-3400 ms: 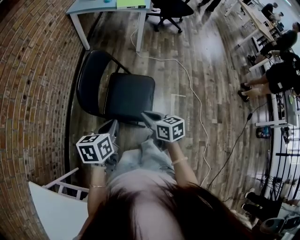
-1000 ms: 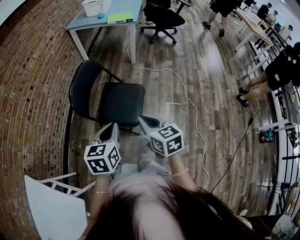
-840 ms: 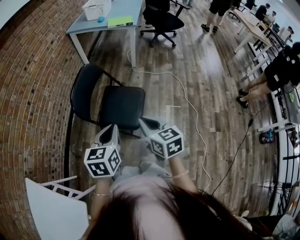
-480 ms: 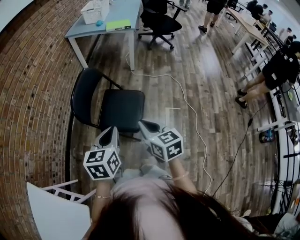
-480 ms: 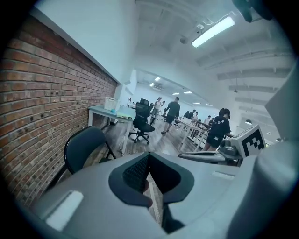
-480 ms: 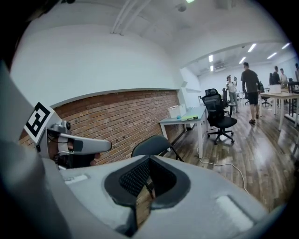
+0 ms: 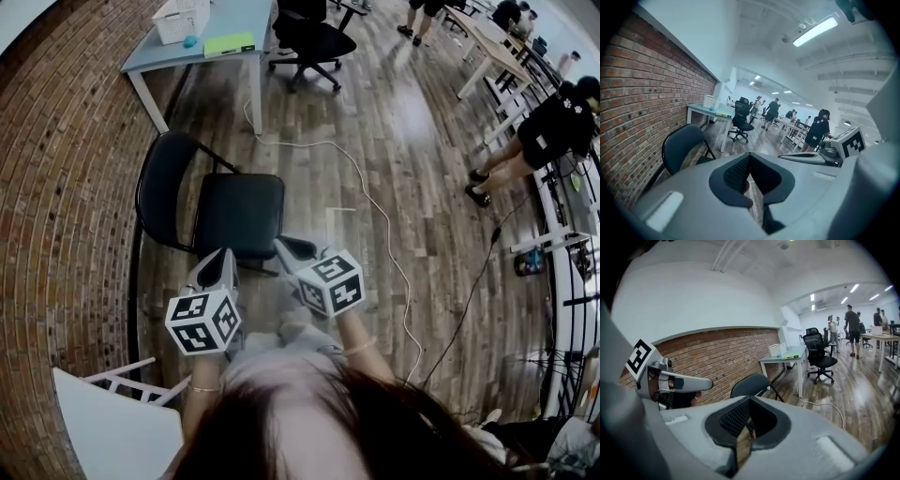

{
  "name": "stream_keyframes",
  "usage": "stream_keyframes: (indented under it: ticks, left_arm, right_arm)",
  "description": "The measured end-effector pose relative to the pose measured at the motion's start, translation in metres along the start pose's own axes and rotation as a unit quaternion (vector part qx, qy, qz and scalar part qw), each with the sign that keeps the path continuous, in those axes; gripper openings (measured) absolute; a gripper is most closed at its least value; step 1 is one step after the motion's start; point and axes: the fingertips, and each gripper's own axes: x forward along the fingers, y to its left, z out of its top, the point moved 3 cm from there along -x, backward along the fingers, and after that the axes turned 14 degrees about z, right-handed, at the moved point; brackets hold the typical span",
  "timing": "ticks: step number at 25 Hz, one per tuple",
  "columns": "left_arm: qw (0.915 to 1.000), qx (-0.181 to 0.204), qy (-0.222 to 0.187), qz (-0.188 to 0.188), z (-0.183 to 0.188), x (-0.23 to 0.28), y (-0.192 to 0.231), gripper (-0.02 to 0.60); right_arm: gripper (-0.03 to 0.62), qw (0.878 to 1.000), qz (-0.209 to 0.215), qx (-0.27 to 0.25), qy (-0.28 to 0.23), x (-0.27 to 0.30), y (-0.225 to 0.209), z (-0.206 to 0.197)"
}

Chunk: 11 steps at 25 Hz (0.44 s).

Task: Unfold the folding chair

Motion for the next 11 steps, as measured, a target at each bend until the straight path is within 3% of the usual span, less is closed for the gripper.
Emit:
stream_keyframes:
  ticks: [11]
  left_arm:
    - [0.9999, 0.000, 0.008, -0.009, -0.0022, 0.0063, -0.0038, 0.000]
  right_arm:
    - [0.000, 1.000, -0.010, 0.000, -0.007, -0.0047, -0.0053, 0.0001]
